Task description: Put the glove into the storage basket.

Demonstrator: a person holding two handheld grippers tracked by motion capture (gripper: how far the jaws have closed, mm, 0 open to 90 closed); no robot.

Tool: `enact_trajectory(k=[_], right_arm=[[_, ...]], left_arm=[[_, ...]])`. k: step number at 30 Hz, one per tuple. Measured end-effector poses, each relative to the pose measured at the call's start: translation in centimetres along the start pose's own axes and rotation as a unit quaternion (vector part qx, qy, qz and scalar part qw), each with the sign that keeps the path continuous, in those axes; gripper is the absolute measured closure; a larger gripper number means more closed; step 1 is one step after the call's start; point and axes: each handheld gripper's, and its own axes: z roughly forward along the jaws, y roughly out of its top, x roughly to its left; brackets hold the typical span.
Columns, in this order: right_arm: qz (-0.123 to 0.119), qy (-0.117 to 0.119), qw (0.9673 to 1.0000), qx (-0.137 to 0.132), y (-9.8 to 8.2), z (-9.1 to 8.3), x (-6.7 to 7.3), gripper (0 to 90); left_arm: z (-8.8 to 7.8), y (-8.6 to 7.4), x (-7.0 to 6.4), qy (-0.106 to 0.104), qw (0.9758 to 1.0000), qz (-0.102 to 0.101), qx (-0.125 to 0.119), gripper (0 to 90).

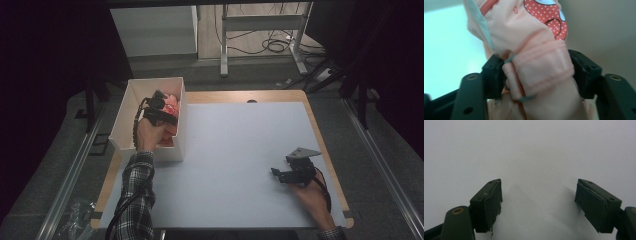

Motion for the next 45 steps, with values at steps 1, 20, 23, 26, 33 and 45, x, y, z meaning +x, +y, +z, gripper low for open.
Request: enact_trajectory(k=[1, 20, 23, 26, 33, 45], right_arm=[[-0.001, 0.0, 1.0, 0.0, 0.0, 0.0, 0.0, 22.1], [-0.001, 0.0, 1.0, 0.0, 0.0, 0.0, 0.0, 22.1], [-0.001, 0.0, 1.0, 0.0, 0.0, 0.0, 0.0, 22.1], [0.0, 0.0, 1.0, 0.0, 0.0, 0.0, 0.0, 22.1], [-0.001, 0.0, 1.0, 0.0, 0.0, 0.0, 0.0, 22.1], [-0.001, 0.0, 1.0, 0.0, 0.0, 0.0, 0.0, 22.1]], left_arm=[[0.1, 0.0, 0.0, -0.001, 1.0, 0.001, -0.001, 29.6], [-3.2, -1.3, 0.1, -0.026, 0.9972, 0.021, -0.066, 8.0], [-3.9, -1.7, 0.0, -0.028, 0.9964, 0.029, -0.075, 7.3], [-4.3, -2.0, -0.1, -0.024, 0.9961, 0.041, -0.074, 6.5], [-5.2, -2.9, 0.3, -0.019, 0.9953, 0.048, -0.081, 6.4], [-6.0, -4.4, 0.5, -0.02, 0.9929, 0.065, -0.097, 4.4]])
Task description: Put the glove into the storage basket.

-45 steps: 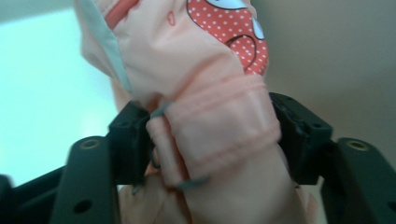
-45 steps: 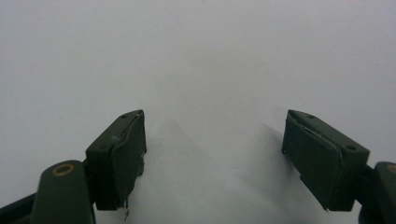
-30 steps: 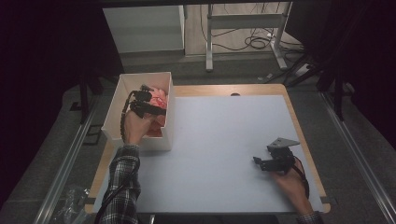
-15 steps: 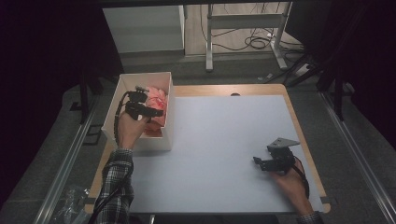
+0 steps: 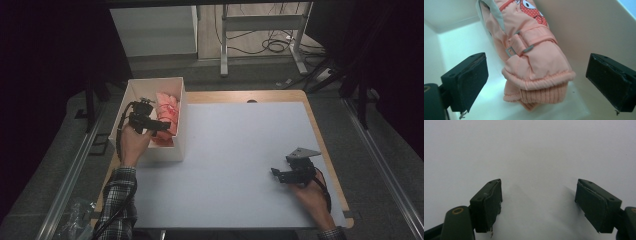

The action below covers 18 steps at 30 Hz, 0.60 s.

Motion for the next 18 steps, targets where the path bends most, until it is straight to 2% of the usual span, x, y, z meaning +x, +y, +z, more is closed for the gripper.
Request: enact_trajectory(k=[18], right_arm=[[0.0, 0.0, 1.0, 0.0, 0.0, 0.0, 0.0, 22.0]], left_arm=[[-2.3, -1.4, -1.0, -0.013, 0.9991, 0.035, -0.021, 4.2]])
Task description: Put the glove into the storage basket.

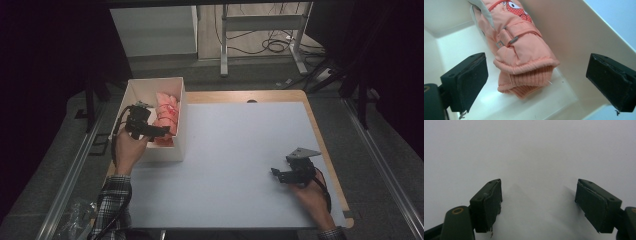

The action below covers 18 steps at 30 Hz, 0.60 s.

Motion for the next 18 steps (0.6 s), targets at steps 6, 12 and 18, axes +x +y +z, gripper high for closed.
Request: enact_trajectory(k=[6, 12, 18], right_arm=[[0.0, 0.0, 1.0, 0.0, 0.0, 0.0, 0.0, 22.0], [0.0, 0.0, 1.0, 0.0, 0.0, 0.0, 0.0, 21.9], [0.0, -0.001, 1.0, 0.0, 0.0, 0.0, 0.0, 21.8]], left_arm=[[-0.6, -0.4, -0.5, -0.003, 1.0, 0.009, -0.002, 4.2], [-1.1, -0.7, -0.9, -0.007, 0.9998, 0.016, -0.006, 4.2], [-1.7, -0.9, -1.4, -0.011, 0.9997, 0.02, -0.009, 4.2]])
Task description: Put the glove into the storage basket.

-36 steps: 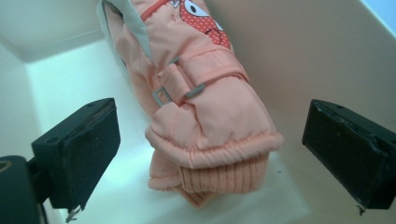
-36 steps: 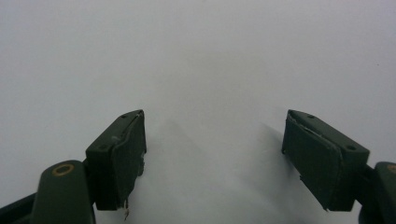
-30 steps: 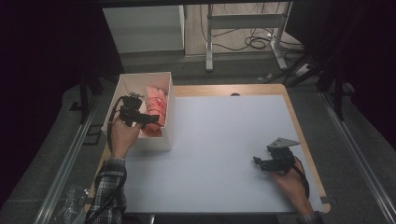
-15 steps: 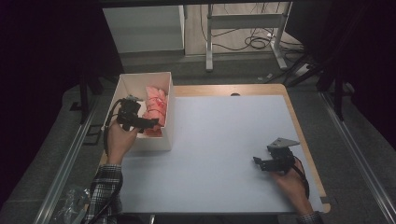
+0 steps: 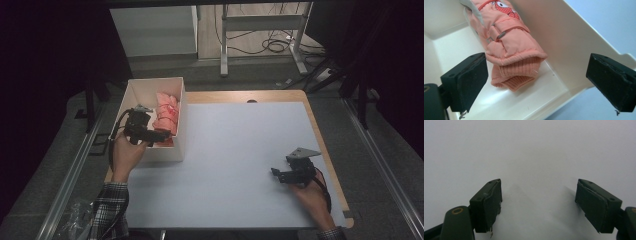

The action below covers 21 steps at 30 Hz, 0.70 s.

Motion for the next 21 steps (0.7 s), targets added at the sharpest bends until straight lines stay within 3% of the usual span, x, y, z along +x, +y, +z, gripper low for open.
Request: enact_trajectory(k=[13, 21], right_arm=[[0.0, 0.0, 1.0, 0.0, 0.0, 0.0, 0.0, 21.7], [0.0, -0.001, 1.0, 0.0, 0.0, 0.0, 0.0, 21.6]], left_arm=[[-1.0, 0.0, -0.8, -0.022, 0.9996, -0.004, -0.016, 2.6], [-1.8, 0.8, -2.3, -0.029, 0.9991, 0.022, -0.022, 2.3]])
